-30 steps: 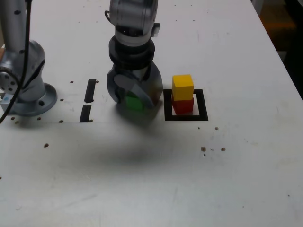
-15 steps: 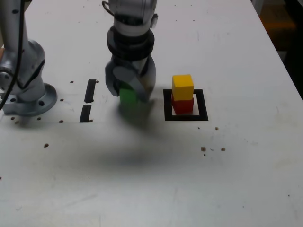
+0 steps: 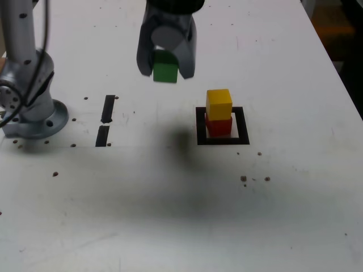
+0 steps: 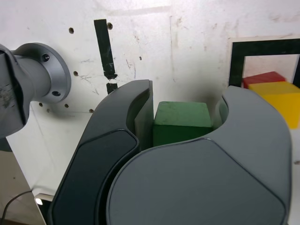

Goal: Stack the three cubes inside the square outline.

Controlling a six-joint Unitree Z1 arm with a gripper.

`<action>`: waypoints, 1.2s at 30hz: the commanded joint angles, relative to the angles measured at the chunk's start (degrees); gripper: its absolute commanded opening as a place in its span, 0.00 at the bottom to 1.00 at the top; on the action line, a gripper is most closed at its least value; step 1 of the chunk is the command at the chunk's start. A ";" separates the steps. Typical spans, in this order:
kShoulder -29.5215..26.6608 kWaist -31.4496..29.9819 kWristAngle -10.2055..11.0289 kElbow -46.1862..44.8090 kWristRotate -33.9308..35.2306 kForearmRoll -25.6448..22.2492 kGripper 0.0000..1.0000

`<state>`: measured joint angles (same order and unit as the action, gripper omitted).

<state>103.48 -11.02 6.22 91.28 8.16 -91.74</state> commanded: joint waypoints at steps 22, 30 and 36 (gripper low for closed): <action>10.40 0.22 -0.35 15.65 1.41 0.72 0.17; 12.00 1.29 -0.60 13.70 -0.03 3.04 0.17; 12.46 1.88 -1.53 11.40 -0.34 5.22 0.17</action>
<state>115.50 -9.26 4.91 102.87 7.92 -86.78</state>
